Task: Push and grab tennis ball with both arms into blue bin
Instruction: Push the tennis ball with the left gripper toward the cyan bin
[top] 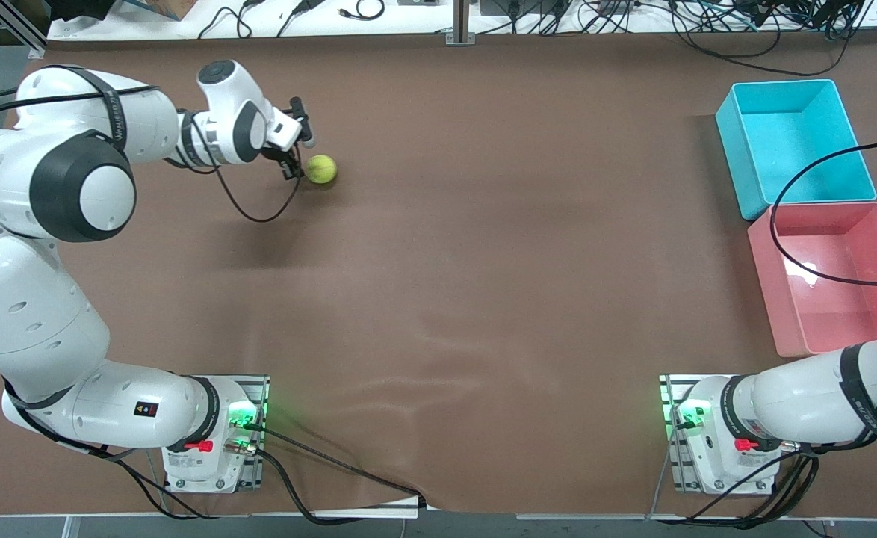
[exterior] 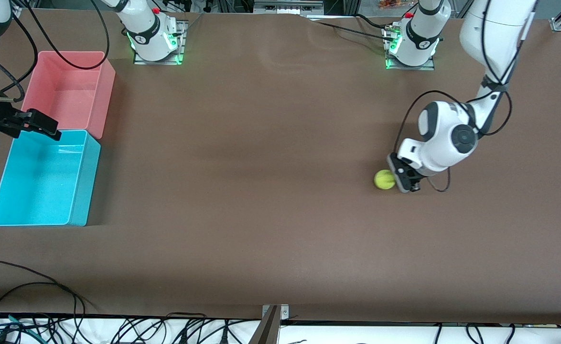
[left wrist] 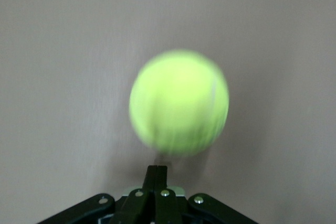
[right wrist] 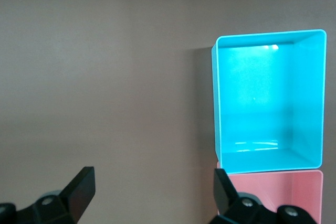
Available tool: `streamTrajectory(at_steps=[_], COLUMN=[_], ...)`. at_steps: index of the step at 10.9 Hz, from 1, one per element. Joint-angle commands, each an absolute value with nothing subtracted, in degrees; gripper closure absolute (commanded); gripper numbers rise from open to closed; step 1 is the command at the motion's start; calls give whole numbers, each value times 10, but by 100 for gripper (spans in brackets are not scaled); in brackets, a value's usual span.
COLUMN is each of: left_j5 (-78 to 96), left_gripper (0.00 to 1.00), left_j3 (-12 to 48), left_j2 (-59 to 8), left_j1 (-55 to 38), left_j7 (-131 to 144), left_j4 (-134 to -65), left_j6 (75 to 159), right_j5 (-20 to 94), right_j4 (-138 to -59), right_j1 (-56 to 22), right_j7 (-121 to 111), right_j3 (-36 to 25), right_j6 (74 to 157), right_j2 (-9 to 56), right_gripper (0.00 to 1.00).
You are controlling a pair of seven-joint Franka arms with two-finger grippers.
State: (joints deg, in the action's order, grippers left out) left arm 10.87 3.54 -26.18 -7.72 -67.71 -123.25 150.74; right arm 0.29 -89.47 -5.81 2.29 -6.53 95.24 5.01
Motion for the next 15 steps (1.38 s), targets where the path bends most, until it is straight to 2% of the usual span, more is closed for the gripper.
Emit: streamTrajectory(at_steps=[1,5,10,13,15], left_j5=[124,125,124,124,124], left_gripper=[100,100,100,100,96], left_j3=[30,22,-3,-3,-3], left_j2=[-274,-251,-139,-123,-100], left_j1=[-69,-65,-37,-24,-25], left_j7=[-717,-717,-717,-715,-688], left_j4=[-1219,-1227,-1253,-1259,-1265], left_j6=[1505,1483,1413,1400,1393], right_j5=[10,10,10,10,10], right_j4=[-881,-882,-883,-884,-884], right_j1=[-57,-60,-60,-69,-78], right_j7=[28,30,30,30,30], right_j3=[-67,-66,-66,-65,-65], right_j6=[948,949,957,970,991], right_j2=[58,69,102,134,156], right_gripper=[0,0,0,0,0])
